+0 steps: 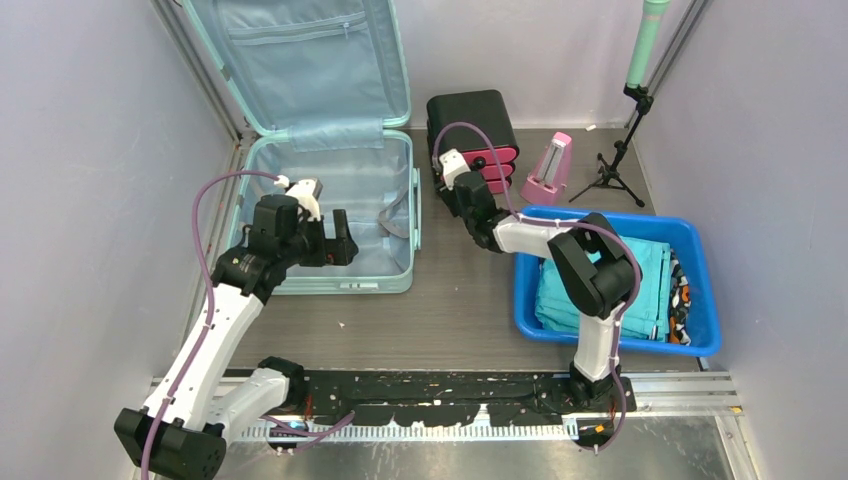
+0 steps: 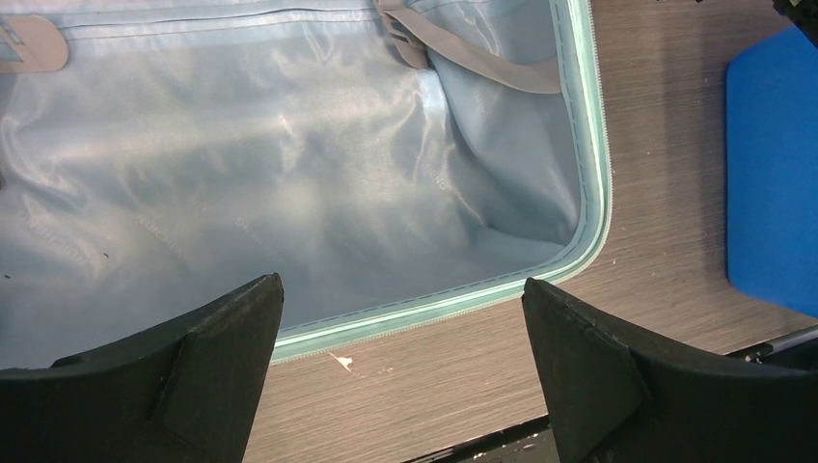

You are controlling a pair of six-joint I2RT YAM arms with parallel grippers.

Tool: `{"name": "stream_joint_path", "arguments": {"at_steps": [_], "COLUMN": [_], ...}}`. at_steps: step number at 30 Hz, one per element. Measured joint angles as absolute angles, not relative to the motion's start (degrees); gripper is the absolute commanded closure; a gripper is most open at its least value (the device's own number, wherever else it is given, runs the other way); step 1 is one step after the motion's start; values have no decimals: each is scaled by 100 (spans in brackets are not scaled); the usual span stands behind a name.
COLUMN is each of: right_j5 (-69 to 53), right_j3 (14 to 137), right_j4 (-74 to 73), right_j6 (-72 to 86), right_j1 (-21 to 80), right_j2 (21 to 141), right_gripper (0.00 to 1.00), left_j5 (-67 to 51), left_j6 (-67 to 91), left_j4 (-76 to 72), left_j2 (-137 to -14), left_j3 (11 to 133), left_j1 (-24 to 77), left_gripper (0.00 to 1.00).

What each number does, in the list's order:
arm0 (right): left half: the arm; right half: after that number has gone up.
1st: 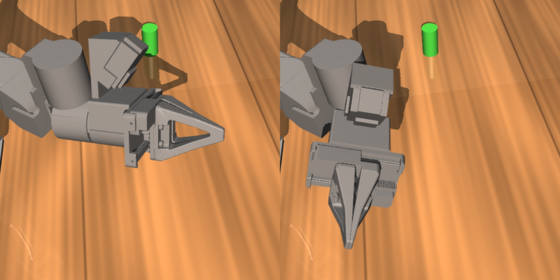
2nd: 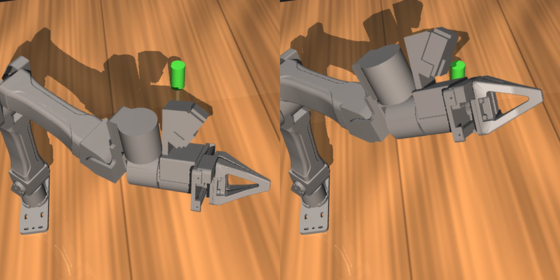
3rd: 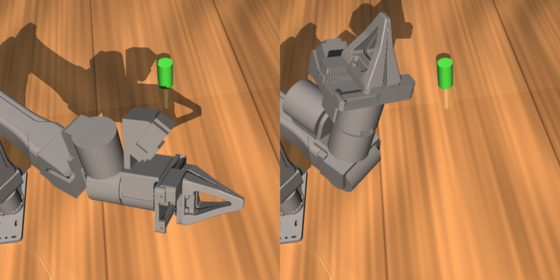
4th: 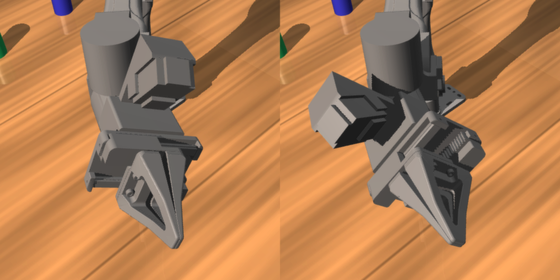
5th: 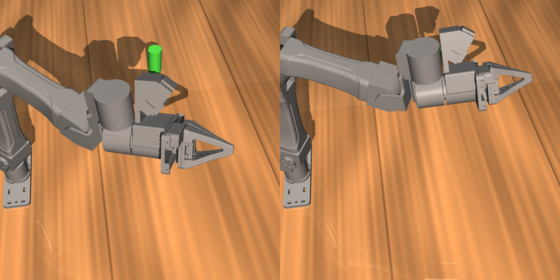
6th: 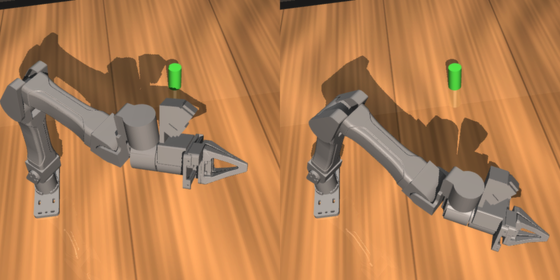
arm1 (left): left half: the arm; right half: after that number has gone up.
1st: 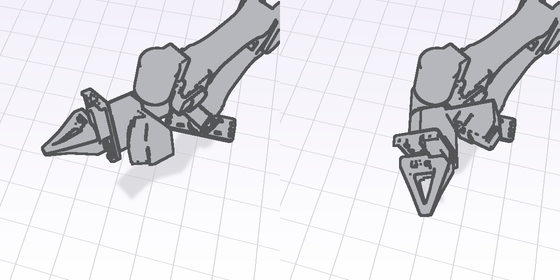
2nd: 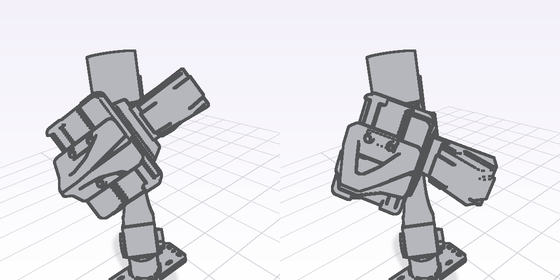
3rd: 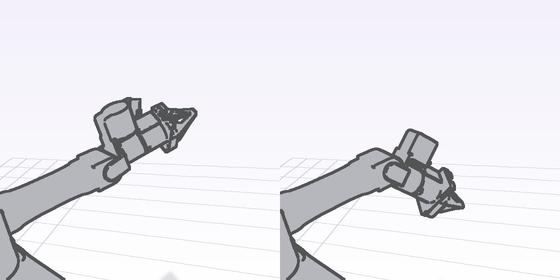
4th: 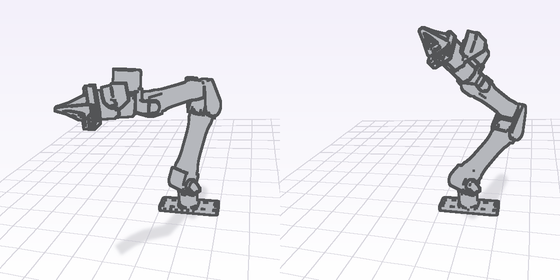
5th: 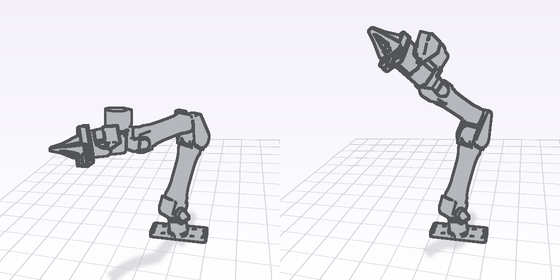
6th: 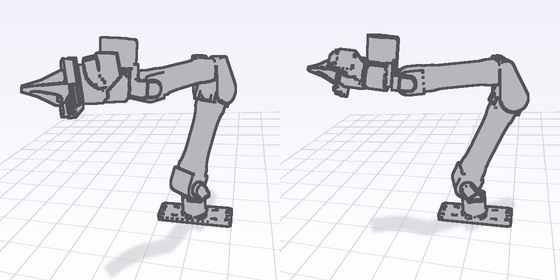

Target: Open, take out, and arrange the luggage

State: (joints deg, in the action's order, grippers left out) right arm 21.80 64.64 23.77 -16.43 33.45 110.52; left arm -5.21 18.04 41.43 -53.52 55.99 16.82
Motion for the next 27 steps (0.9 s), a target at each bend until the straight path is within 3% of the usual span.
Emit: {"name": "stream_joint_path", "arguments": {"at_steps": [13, 27], "right_j5": [3103, 3223], "right_j3": [6508, 6512], "right_j4": [1476, 1448], "right_j6": [-1929, -2545], "right_j1": [3382, 3479], "right_j2": [10847, 11004], "right_gripper": [45, 46], "left_j5": [-705, -943], "left_j6": [1909, 1931], "left_j4": [4141, 4139], "left_j2": [-5325, -5341], "left_j3": [5590, 5590], "left_j1": [1682, 1693], "left_gripper": [2, 2]}}
